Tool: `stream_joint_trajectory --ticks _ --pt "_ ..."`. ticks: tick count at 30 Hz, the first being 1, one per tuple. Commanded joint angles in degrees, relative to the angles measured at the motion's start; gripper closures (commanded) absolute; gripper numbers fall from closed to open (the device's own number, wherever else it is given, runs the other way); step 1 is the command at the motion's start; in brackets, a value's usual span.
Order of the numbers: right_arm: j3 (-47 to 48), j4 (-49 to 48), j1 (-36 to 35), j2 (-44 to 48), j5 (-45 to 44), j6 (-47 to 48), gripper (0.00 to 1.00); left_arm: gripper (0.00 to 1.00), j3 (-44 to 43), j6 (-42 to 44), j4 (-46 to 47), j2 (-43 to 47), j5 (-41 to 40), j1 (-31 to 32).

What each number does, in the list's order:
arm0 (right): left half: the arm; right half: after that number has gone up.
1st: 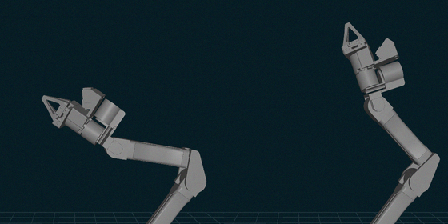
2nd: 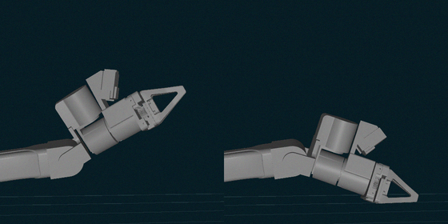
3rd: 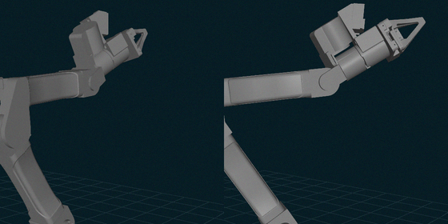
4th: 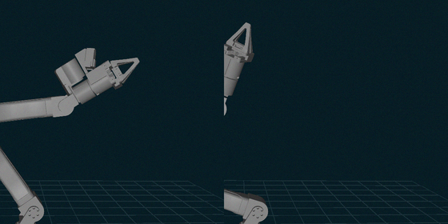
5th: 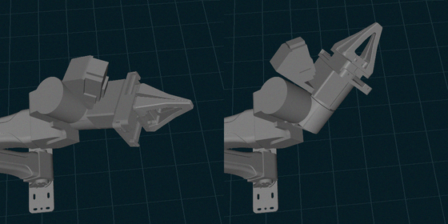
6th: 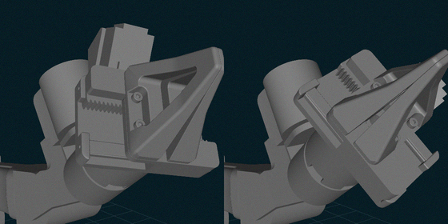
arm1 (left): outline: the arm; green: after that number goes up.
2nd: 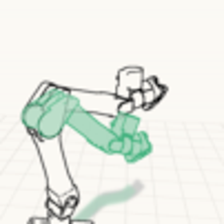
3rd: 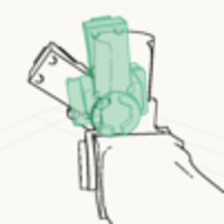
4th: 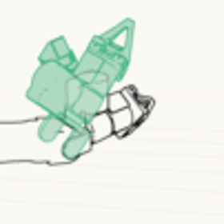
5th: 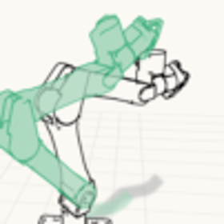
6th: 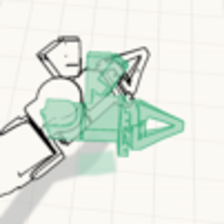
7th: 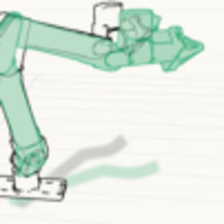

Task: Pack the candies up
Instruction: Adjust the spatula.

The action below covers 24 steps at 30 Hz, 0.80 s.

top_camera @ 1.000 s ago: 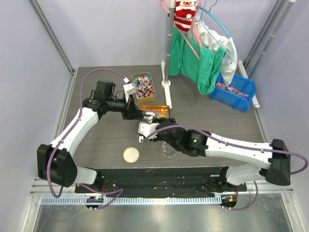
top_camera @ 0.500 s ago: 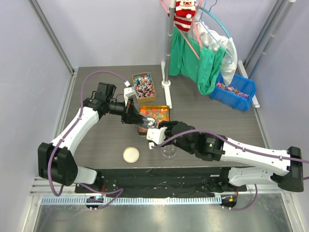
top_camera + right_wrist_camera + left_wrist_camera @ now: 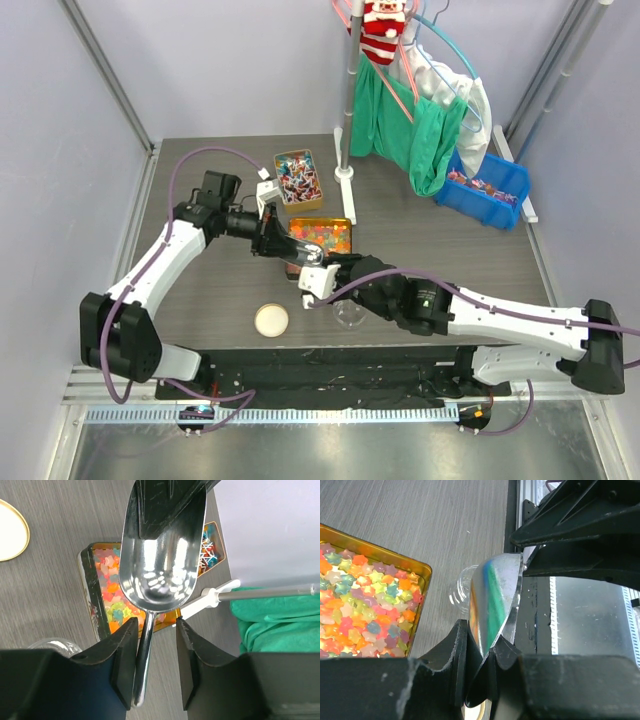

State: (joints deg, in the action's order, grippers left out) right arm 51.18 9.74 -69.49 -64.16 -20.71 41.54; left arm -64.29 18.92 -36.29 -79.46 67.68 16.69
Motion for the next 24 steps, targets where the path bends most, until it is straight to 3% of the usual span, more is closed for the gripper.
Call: stream_joint_trajectory --ticks 1,11,20,24 --pt "-0.3 -9.0 -0.1 -1.2 -2.7 0.8 0.61 1.0 -0.2 0.5 0.4 -0.5 2.5 0.0" --pt "-1.6 -16.0 -1.7 -4.3 -6.2 3.7 0.67 1.0 -0.4 0.2 0.7 -1.7 2.9 0.0" --pt "-3.1 -19.7 -2.9 -5.5 -8.7 5.5 0.98 1.0 -0.4 0.0 0.9 -1.8 3.3 0.0" --pt "-3.7 -19.4 -2.9 -4.9 -8.2 5.3 0.99 1.0 -0.3 -0.1 1.1 -1.8 3.2 0.0"
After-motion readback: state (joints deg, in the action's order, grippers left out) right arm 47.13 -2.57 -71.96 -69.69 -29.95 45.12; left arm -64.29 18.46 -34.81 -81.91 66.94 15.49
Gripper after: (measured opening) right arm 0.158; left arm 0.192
